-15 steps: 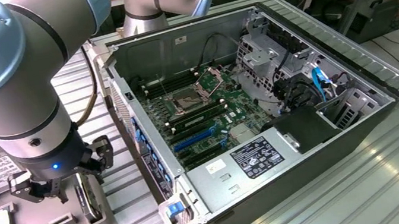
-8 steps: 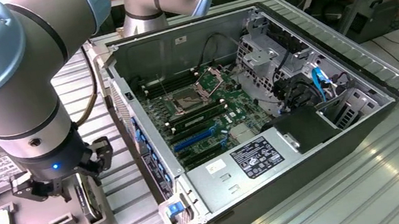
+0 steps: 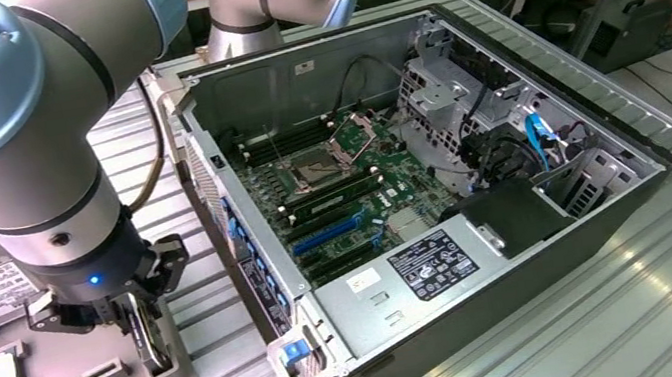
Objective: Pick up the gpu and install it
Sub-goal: 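Pick up the gpu and move the gpu toward the slot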
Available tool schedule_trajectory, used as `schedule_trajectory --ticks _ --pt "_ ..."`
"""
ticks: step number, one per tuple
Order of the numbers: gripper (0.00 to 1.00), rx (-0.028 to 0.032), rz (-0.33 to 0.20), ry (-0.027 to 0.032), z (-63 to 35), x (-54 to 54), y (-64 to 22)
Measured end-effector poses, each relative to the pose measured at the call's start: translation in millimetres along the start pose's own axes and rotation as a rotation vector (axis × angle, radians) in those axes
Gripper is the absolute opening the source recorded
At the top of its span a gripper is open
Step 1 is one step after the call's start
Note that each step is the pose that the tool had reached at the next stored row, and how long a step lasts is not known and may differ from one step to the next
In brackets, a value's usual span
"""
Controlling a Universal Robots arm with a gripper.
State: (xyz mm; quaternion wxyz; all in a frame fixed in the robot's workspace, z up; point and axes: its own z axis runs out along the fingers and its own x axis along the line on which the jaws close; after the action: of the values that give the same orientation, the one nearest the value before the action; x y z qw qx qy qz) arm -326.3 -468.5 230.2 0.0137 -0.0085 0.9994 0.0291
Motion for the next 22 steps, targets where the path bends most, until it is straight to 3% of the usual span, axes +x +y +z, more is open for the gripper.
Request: schedule_trajectory --ticks 8,22 --pt "0.36 0.0002 0.000 0.0001 0.0 -0.8 -0.1" --pt "0.36 0.0018 0.000 0.0002 0.5 -0.9 7.6"
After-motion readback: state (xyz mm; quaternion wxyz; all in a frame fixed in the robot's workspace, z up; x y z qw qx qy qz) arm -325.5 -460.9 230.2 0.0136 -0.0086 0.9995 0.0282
